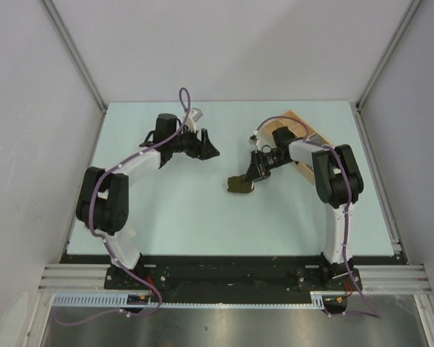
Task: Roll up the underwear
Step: Place the underwear in the storage box.
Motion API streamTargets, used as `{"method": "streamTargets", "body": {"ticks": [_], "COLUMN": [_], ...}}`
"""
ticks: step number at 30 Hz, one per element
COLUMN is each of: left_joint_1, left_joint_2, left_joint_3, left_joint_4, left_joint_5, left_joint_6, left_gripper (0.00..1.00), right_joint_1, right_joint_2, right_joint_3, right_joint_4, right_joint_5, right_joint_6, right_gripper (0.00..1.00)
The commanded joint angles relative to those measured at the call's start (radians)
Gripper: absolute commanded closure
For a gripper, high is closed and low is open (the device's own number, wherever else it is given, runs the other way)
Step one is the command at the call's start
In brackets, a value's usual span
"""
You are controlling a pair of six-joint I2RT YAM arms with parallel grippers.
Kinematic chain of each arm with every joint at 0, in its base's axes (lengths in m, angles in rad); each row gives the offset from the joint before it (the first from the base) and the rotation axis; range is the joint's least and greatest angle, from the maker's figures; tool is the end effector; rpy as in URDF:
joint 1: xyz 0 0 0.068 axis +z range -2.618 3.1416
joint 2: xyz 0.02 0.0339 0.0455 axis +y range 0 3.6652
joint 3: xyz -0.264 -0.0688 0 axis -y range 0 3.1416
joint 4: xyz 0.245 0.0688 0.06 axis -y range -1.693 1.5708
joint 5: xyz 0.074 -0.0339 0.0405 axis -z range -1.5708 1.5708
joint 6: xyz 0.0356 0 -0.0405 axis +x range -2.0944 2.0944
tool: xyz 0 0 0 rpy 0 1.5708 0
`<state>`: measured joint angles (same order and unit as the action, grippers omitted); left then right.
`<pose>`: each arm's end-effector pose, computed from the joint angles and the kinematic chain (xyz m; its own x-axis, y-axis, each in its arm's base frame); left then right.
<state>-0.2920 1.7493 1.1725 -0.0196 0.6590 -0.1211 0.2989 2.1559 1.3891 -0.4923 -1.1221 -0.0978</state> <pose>0.3667 -0.1330 0.2326 -0.6201 0.0867 -0.7798 0.6426 0.6264 -0.4414 0.3836 0.1518 0.1217 -0.8670 -0.3115 -0.3889 -0.4787 0.3042 0.8236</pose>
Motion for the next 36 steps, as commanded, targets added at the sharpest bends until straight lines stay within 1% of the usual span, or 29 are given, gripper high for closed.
{"method": "streamTargets", "body": {"ticks": [1,3,4,5,7,8,9,10,11,13,15,17,19,21,22,24,25,27,31,32,33,34,36], "left_joint_1": [0.001,-0.006,-0.01,-0.022,-0.032,-0.045,-0.053,-0.059,-0.074,-0.088,-0.108,-0.13,-0.147,-0.156,-0.159,-0.164,-0.165,-0.167,-0.185,-0.196,-0.199,-0.202,-0.21], "left_joint_2": [0.061,0.114,0.134,0.163,0.209,0.229,0.283,0.309,0.34,0.419,0.467,0.536,0.581,0.599,0.61,0.642,0.66,0.705,0.745,0.765,0.817,0.857,0.913], "left_joint_3": [0.033,0.059,0.088,0.105,0.169,0.196,0.223,0.275,0.295,0.349,0.392,0.466,0.527,0.559,0.602,0.654,0.718,0.786,0.872,0.91,0.959,1.075,1.179], "left_joint_4": [0.233,0.274,0.277,0.28,0.29,0.296,0.294,0.308,0.335,0.424,0.458,0.468,0.454,0.425,0.403,0.337,0.31,0.241,0.241,0.219,0.195,0.131,0.081], "left_joint_5": [0.073,0.105,0.102,0.1,0.091,0.091,0.091,0.106,0.117,0.132,0.136,0.122,0.097,0.035,0.019,-0.018,-0.027,-0.058,-0.2,-0.214,-0.22,-0.223,-0.22], "left_joint_6": [-0.231,-0.287,-0.296,-0.311,-0.351,-0.382,-0.394,-0.437,-0.466,-0.521,-0.587,-0.621,-0.627,-0.643,-0.644,-0.646,-0.641,-0.637,-0.67,-0.667,-0.666,-0.67,-0.677], "left_gripper": [0.2,0.09,0.08,0.0,0.0,0.0,0.0,0.0,0.0,0.0,0.0,0.0,0.0,0.0,0.0,0.0,0.0,0.0,0.0,0.0,0.0,0.0,0.0], "right_joint_1": [-0.067,-0.09,-0.113,-0.127,-0.155,-0.19,-0.207,-0.23,-0.266,-0.291,-0.36,-0.389,-0.429,-0.461,-0.469,-0.481,-0.488,-0.489,-0.491,-0.489,-0.489,-0.486,-0.486], "right_joint_2": [-0.151,-0.175,-0.186,-0.208,-0.228,-0.254,-0.263,-0.274,-0.283,-0.306,-0.324,-0.332,-0.337,-0.332,-0.317,-0.295,-0.286,-0.266,-0.232,-0.223,-0.206,-0.202,-0.177], "right_joint_3": [0.001,0.001,0.001,0.001,0.001,0.002,0.005,0.022,0.034,0.056,0.089,0.12,0.136,0.159,0.175,0.217,0.229,0.244,0.267,0.278,0.287,0.298,0.309], "right_joint_4": [0.011,0.017,0.018,0.029,0.047,0.075,0.089,0.092,0.087,0.087,0.084,0.087,0.104,0.147,0.15,0.161,0.162,0.182,0.23,0.228,0.228,0.228,0.241], "right_joint_5": [0.039,0.044,0.047,0.047,0.051,0.053,0.056,0.062,0.068,0.087,0.107,0.143,0.198,0.273,0.298,0.338,0.358,0.413,0.469,0.476,0.485,0.499,0.49], "right_joint_6": [0.0,0.001,0.004,0.012,0.023,0.045,0.053,0.053,0.053,0.058,0.055,0.05,0.056,0.058,0.05,0.044,0.044,0.035,0.029,0.024,-0.006,-0.022,-0.058], "right_gripper": [1.0,1.0,1.0,1.0,1.0,1.0,1.0,1.0,1.0,1.0,1.0,1.0,1.0,1.0,1.0,1.0,1.0,1.0,1.0,1.0,1.0,1.0,1.0]}}
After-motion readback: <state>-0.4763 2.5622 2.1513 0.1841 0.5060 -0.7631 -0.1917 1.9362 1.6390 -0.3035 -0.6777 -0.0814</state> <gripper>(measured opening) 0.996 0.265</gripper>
